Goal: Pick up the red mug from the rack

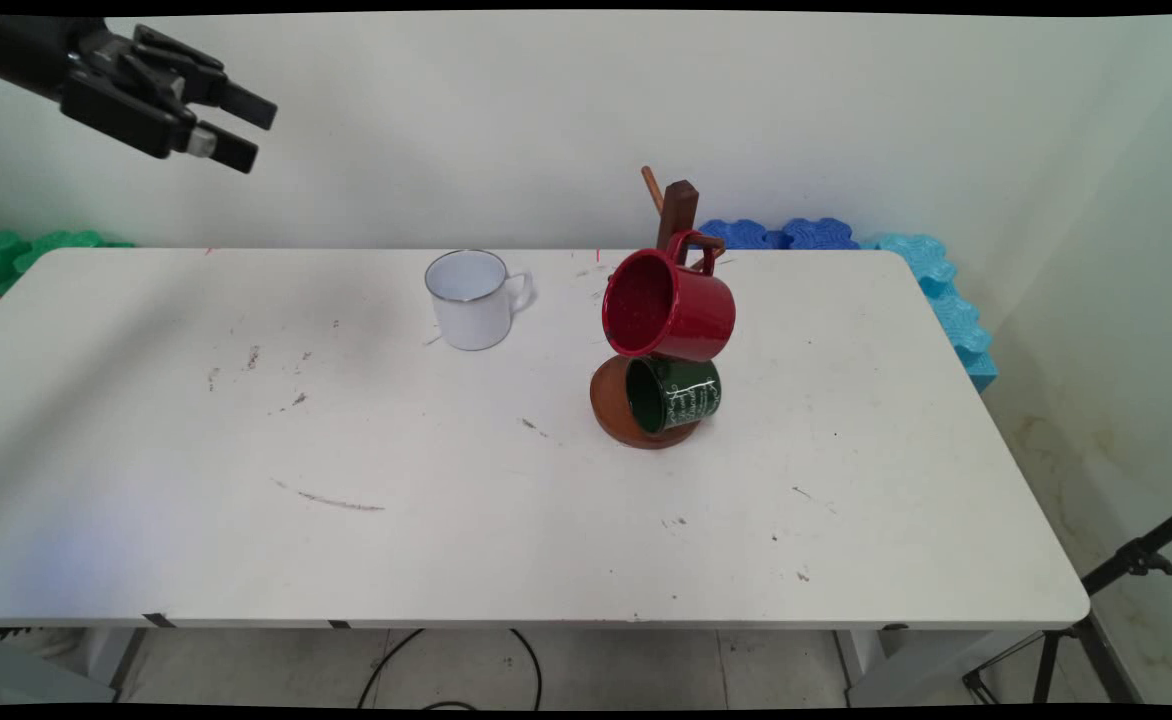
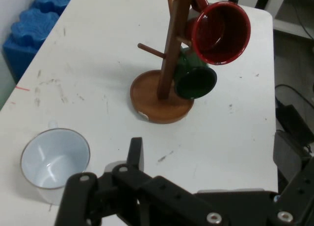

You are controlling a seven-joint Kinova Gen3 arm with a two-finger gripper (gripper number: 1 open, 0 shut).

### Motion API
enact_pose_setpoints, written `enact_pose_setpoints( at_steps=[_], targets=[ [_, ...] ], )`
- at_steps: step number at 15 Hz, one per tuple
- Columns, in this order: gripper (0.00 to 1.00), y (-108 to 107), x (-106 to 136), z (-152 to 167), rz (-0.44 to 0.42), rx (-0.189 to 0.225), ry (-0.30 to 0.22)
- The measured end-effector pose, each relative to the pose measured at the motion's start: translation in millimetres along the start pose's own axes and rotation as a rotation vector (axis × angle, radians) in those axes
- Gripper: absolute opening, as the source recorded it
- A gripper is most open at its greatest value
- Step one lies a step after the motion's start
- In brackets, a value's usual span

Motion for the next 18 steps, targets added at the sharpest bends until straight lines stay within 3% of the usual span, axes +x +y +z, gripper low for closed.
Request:
enact_pose_setpoints(
  at_steps=[9,18],
  targets=[
    [1.0,11.2,4.2,30.4,-0.017,0.035,0.017],
    [1.0,19.9,9.1,47.3,-0.028,0.043,0.034]
  ],
)
